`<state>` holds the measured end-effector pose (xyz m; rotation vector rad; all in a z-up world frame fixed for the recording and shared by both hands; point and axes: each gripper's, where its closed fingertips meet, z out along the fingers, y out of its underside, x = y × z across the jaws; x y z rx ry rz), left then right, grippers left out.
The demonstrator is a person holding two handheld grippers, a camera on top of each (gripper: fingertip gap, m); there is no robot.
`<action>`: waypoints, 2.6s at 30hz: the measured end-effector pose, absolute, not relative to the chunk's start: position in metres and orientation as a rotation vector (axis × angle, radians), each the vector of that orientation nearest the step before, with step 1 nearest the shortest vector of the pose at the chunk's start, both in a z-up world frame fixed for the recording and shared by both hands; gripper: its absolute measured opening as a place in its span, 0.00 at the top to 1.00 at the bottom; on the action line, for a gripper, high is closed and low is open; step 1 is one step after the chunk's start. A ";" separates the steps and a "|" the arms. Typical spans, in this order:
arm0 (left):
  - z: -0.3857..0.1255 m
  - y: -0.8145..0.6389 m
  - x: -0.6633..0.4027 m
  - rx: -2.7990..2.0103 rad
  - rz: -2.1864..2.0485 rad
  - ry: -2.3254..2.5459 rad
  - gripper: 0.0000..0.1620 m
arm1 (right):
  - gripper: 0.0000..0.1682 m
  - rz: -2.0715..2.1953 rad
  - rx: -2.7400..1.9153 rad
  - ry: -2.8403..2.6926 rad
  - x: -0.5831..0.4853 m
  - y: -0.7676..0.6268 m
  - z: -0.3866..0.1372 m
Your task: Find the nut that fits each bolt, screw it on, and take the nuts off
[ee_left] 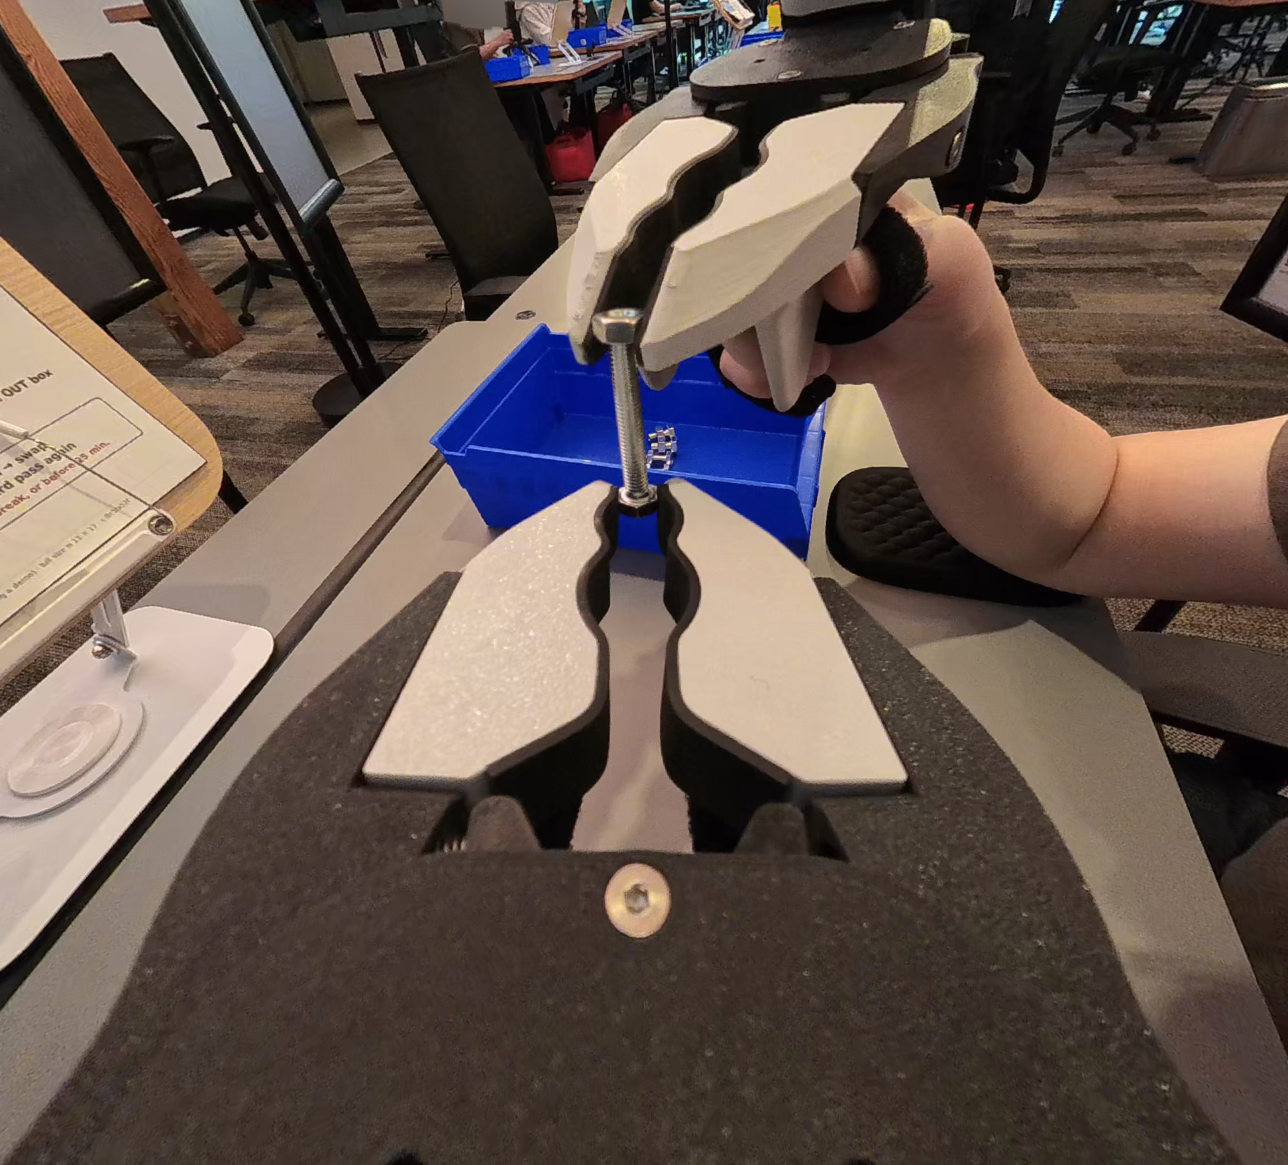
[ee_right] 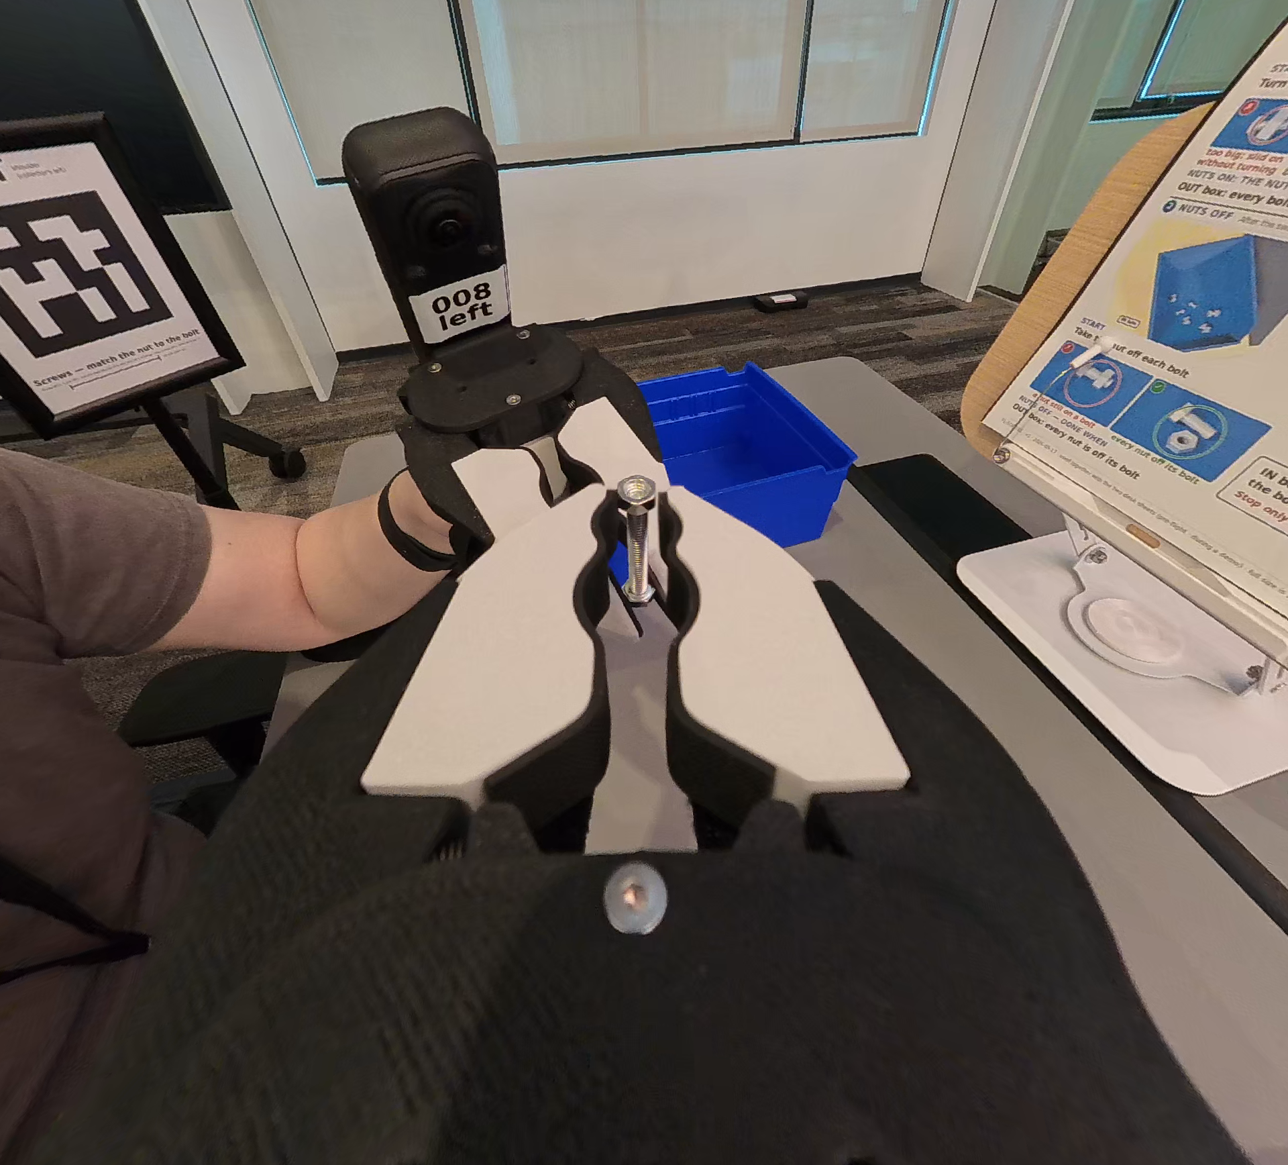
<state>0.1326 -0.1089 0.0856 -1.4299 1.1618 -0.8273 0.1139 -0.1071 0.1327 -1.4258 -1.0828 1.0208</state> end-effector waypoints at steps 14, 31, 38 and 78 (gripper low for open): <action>0.094 -0.119 0.132 -1.389 -0.902 1.179 0.94 | 0.79 1.051 -1.312 -1.167 0.116 -0.123 0.143; 0.107 -0.151 0.138 -1.271 -1.088 1.261 0.94 | 0.78 1.128 -0.997 -1.265 0.117 -0.152 0.162; 0.109 -0.176 0.142 -1.210 -1.241 1.351 0.94 | 0.82 1.416 -0.921 -1.285 0.129 -0.167 0.170; 0.099 -0.126 0.134 -1.394 -0.938 1.170 0.94 | 0.94 1.113 -1.266 -1.119 0.113 -0.123 0.148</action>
